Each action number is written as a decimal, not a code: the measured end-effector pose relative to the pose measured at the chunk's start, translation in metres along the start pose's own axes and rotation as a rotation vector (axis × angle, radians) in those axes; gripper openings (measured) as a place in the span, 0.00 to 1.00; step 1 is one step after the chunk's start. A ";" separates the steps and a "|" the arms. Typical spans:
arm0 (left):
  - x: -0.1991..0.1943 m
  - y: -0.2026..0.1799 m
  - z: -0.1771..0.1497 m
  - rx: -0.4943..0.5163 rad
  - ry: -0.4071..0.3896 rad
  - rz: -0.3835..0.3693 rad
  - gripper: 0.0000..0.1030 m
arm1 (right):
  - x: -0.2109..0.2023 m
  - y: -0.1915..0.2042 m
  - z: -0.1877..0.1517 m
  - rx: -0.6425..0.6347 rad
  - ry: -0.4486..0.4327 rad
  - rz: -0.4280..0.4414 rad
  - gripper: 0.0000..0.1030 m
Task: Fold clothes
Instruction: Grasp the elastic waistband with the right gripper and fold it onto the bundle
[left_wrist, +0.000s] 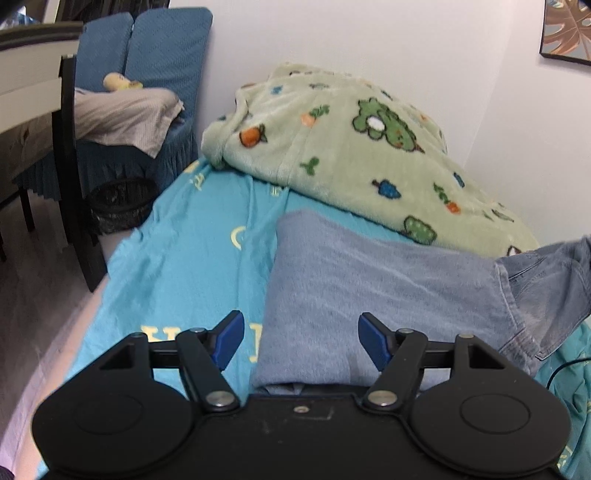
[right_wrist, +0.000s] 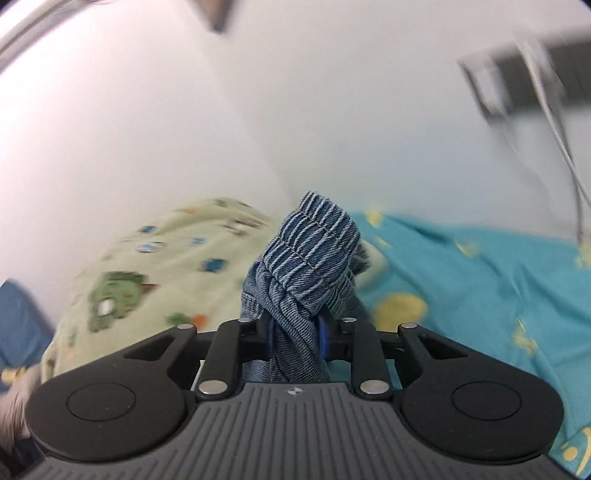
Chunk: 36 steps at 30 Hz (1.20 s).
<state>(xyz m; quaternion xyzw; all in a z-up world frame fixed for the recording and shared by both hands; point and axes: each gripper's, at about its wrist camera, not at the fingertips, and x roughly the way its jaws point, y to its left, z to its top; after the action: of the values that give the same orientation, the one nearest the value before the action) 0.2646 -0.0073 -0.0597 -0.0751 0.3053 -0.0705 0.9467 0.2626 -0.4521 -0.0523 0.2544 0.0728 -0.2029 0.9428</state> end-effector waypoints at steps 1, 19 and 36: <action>-0.003 0.002 0.002 -0.002 -0.008 -0.001 0.64 | -0.009 0.017 0.000 -0.045 -0.019 0.019 0.22; -0.038 0.056 0.026 -0.210 -0.145 -0.021 0.64 | -0.067 0.213 -0.194 -0.843 0.047 0.357 0.17; -0.035 0.078 0.029 -0.313 -0.124 -0.132 0.71 | -0.082 0.254 -0.245 -0.952 0.135 0.547 0.18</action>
<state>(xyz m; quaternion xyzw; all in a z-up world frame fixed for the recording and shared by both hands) 0.2602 0.0782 -0.0314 -0.2457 0.2478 -0.0793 0.9338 0.2867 -0.0988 -0.1294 -0.1779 0.1479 0.1215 0.9652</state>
